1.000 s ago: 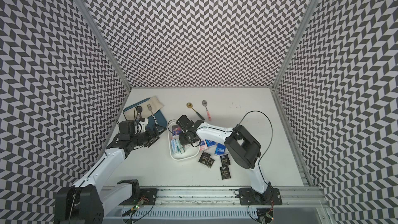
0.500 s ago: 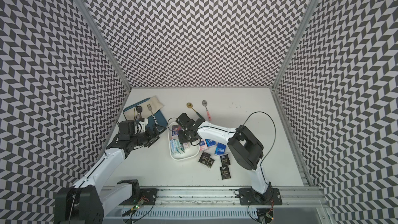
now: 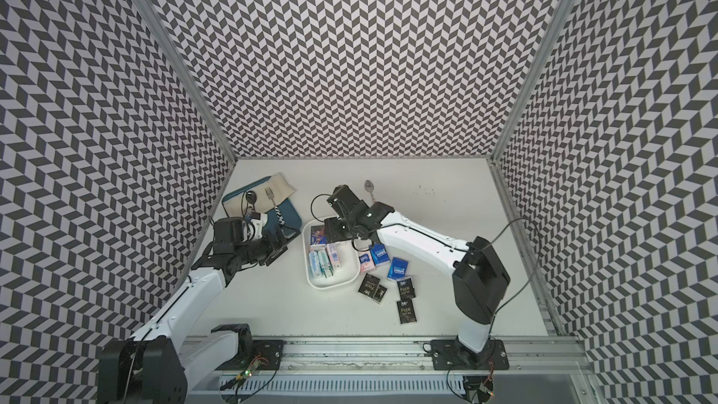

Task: Put the pocket tissues into the storage box
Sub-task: Place the pocket tissues in the storage box, then pick up the pocket tissues from the center of the board.

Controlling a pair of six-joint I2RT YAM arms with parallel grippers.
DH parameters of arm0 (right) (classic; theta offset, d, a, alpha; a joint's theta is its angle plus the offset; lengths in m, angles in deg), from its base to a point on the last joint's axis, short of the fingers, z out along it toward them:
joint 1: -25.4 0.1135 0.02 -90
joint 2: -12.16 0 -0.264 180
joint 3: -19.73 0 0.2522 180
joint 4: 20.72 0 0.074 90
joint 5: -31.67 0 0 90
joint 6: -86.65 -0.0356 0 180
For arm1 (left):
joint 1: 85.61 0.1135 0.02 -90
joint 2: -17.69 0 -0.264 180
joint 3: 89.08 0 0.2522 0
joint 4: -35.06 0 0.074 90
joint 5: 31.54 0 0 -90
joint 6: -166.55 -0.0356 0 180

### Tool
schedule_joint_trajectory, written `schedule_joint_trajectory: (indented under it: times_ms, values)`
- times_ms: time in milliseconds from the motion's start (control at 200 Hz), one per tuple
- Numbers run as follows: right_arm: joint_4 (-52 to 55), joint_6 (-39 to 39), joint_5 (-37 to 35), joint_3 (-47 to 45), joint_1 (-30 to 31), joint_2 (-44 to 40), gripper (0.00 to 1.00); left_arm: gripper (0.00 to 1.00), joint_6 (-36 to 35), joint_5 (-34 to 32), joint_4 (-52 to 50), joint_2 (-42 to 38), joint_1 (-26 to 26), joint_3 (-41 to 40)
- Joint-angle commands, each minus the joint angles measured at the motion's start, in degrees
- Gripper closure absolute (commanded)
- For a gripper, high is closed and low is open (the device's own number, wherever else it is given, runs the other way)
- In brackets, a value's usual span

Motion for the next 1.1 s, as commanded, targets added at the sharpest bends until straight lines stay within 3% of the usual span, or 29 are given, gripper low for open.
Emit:
schedule_joint_trajectory:
  times_ms: [0,350,631,881,1096]
  values:
    - [0.59,4.53,-0.95,-3.3,-3.73,-3.52,0.38,0.0,-1.84,0.46,-1.79,-0.9,-0.11,2.24]
    - [-0.17,14.88,6.02,-14.91,-16.17,-6.54,0.39,0.0,-1.62,-0.31,-2.15,0.71,-3.39,3.76]
    - [-4.5,15.5,8.06,-22.21,-17.2,-3.31,0.43,0.0,-1.15,-1.67,-1.59,3.62,-7.65,6.04]
    - [-8.43,15.91,10.07,-26.09,-17.37,-1.9,0.29,0.0,-0.36,-2.76,-1.57,3.23,-9.14,6.19]
    - [-10.63,15.09,11.78,-27.25,-17.31,0.68,0.28,0.0,-0.09,-2.94,-1.48,2.91,-9.21,6.25]
